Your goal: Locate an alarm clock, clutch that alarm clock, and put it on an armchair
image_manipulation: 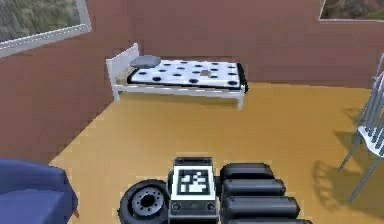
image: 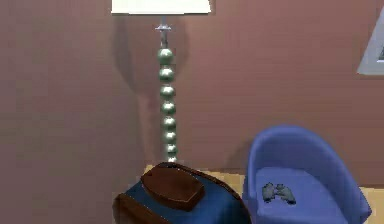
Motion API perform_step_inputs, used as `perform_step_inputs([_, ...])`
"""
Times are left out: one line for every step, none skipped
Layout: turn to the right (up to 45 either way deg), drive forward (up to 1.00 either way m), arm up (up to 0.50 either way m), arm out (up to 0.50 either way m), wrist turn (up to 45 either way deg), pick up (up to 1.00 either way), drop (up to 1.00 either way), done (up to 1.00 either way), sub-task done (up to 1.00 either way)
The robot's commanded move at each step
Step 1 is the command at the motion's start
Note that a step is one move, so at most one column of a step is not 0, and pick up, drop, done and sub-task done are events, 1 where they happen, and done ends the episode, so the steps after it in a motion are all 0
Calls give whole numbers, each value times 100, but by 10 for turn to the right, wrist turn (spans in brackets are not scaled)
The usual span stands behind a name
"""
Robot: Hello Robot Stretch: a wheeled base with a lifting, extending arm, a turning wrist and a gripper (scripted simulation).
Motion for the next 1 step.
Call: perform_step_inputs([450, 0, 0, 0, 0, 0, 0, 0, 0])
